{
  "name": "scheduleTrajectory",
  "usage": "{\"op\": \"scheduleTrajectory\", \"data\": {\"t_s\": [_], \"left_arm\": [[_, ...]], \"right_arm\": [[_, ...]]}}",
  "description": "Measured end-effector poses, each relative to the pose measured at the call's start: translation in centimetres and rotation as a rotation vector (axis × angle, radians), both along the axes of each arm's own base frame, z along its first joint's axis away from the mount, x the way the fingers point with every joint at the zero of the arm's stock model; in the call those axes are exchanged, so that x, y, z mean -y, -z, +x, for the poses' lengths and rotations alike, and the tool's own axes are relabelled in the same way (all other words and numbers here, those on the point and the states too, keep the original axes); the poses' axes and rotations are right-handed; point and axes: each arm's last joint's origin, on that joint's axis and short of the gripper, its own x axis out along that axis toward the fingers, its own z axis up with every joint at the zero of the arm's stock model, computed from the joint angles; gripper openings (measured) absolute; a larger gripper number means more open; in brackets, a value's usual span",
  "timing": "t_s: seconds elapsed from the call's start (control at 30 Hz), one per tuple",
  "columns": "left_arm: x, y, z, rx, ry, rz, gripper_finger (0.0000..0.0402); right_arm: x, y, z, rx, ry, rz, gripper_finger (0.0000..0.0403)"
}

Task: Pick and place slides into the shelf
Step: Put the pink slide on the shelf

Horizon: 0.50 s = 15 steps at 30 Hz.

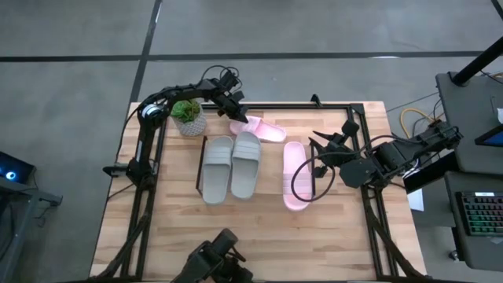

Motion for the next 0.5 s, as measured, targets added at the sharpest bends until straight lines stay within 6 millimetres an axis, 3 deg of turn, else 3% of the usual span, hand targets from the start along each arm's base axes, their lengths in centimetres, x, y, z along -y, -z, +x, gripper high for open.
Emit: {"op": "scheduleTrajectory", "data": {"t_s": [0.2,0.5], "left_arm": [[0.0,-0.2,0.0,0.017,0.022,0.015,0.0001],[0.3,-2.6,-0.2,0.101,0.068,0.054,0.0001]], "right_arm": [[0.0,0.0,0.0,-0.005,-0.001,-0.005,0.0088],[0.0,0.0,0.0,-0.009,-0.003,-0.009,0.0077]]}}
